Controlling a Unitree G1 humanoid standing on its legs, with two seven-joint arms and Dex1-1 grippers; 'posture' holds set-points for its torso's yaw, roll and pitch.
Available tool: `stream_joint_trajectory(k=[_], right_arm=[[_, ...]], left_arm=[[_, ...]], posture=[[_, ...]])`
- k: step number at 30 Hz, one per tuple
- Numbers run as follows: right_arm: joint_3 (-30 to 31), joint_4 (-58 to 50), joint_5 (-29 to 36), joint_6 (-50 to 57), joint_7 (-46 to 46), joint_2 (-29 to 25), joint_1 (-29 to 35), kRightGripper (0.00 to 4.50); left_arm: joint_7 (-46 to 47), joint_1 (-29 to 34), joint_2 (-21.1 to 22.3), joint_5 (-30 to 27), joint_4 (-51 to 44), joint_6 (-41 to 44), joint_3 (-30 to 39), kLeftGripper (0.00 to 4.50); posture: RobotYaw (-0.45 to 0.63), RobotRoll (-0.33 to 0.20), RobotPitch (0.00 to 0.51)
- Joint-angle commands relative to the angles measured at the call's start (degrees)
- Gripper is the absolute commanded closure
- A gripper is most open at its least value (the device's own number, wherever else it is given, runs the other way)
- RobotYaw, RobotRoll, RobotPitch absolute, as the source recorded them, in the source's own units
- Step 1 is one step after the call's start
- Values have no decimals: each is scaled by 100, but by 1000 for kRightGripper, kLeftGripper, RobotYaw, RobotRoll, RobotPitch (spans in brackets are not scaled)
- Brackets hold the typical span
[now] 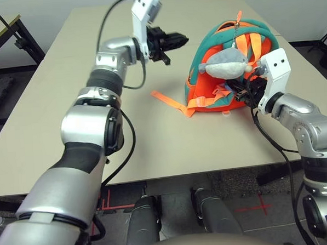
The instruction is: Put the pencil case into the backpack and zip it.
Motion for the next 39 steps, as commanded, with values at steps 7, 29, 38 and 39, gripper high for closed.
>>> stream_joint_trajectory(k=[7,29,38,39], right_arm=[[156,305,-85,22,85,25,41,4246],[129,287,-119,16,53,46,7,4247],[132,244,-111,39,25,64,20,4247],[133,243,-110,40,21,65,19,4247]], left_arm=[[-912,424,113,-500,-2424,1138,-579,0],[-240,814,-470,332,-1805,-85,-1891,0],[93,589,-861,529,-873,-619,-1855,0],[137,560,-896,545,-775,-668,-1841,0]], posture=[[-221,0,91],[-248,0,89],[-257,0,91],[-257,0,91]])
